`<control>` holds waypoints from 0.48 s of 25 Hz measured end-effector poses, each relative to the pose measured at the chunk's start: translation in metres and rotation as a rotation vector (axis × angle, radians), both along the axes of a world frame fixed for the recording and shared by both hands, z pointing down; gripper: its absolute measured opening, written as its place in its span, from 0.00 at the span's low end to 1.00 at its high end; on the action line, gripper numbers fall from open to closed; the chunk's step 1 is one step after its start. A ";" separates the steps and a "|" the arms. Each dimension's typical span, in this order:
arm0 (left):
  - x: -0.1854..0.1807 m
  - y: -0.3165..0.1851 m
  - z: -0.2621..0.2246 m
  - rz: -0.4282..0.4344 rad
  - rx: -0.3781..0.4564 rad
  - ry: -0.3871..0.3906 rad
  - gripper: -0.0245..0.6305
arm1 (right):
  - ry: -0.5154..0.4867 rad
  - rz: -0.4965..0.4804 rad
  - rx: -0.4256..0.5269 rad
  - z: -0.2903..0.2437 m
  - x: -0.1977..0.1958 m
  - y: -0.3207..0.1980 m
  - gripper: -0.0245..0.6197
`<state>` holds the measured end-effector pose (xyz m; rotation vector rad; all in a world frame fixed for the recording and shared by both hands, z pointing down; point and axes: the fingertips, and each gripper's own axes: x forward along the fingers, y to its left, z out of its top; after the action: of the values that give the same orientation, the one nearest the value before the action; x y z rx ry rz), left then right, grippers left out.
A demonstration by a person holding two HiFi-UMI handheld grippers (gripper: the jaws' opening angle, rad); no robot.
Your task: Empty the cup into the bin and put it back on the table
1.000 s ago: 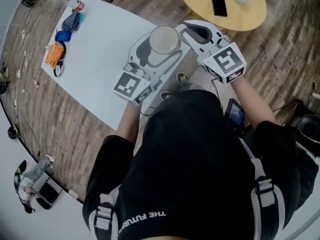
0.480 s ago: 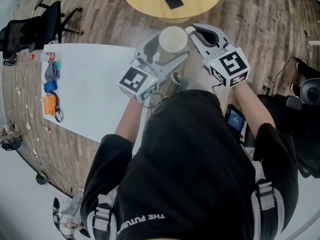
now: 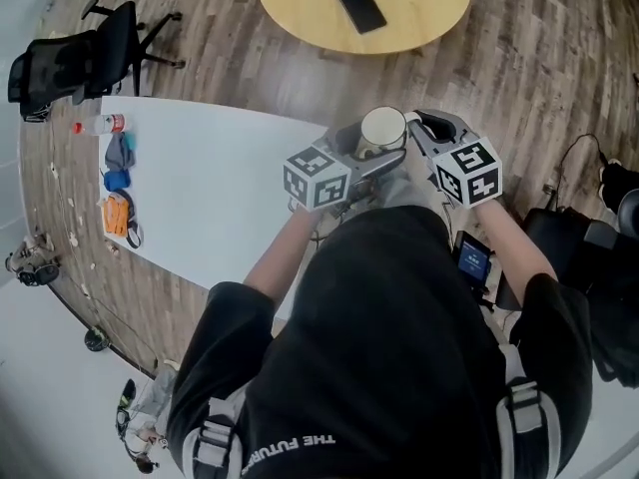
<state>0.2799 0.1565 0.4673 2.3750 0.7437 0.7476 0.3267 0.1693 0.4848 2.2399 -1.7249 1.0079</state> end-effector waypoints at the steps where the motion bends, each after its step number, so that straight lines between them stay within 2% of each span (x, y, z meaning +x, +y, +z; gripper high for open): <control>1: 0.000 0.002 0.013 0.001 -0.038 -0.048 0.59 | -0.045 -0.002 -0.031 0.014 -0.001 0.003 0.11; 4: 0.001 0.009 0.049 -0.007 -0.154 -0.179 0.59 | -0.178 -0.006 -0.123 0.054 -0.003 0.013 0.11; 7: 0.002 0.014 0.076 -0.013 -0.228 -0.270 0.59 | -0.302 -0.003 -0.191 0.086 -0.007 0.020 0.11; 12: -0.006 0.019 0.099 0.002 -0.261 -0.337 0.59 | -0.352 -0.013 -0.251 0.110 -0.015 0.026 0.11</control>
<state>0.2742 0.1758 0.5662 1.9510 0.6551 0.9583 0.3118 0.1951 0.5947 1.9822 -1.6172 1.5956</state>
